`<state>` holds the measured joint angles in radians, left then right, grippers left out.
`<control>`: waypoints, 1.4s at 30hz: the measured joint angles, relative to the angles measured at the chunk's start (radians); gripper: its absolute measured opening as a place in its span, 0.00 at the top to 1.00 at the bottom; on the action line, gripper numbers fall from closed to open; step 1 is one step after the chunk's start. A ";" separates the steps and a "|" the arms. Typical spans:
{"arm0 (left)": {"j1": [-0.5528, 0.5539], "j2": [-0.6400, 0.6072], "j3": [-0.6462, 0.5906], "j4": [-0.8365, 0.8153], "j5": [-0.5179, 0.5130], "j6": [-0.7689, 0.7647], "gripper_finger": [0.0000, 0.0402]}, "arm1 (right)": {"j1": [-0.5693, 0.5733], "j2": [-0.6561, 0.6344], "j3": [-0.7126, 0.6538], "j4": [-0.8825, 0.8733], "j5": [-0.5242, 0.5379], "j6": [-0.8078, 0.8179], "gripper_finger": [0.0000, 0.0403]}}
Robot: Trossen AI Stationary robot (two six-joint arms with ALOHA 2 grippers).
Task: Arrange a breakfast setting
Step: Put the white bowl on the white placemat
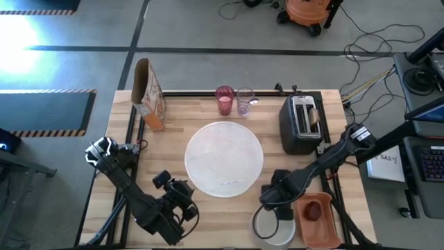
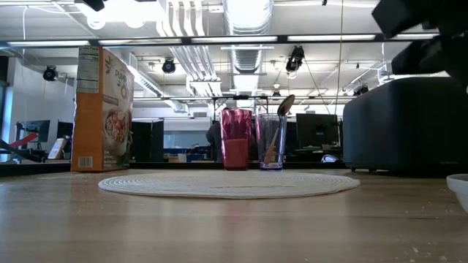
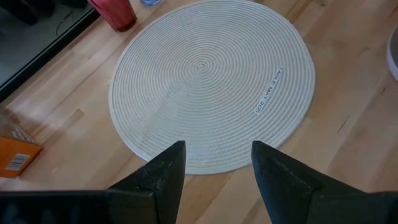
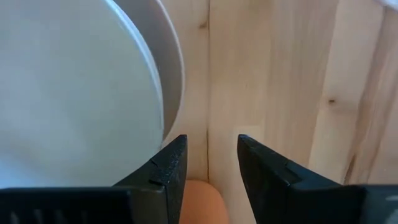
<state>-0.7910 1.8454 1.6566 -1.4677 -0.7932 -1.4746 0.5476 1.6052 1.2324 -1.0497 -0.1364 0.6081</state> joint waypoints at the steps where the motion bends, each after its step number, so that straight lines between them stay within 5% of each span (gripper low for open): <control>1: 0.000 0.000 0.000 0.000 0.000 0.000 0.58 | 0.000 -0.014 0.000 0.007 0.001 0.006 0.68; 28: 0.000 0.001 -0.001 0.001 0.002 0.001 0.58 | 0.003 0.012 -0.014 0.191 -0.048 -0.009 0.70; 42: 0.000 0.001 -0.002 0.020 0.006 0.053 0.58 | 0.006 0.095 -0.023 0.224 -0.111 -0.044 0.84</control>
<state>-0.7906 1.8469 1.6543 -1.4479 -0.7872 -1.4220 0.5537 1.7004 1.2095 -0.8253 -0.2470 0.5641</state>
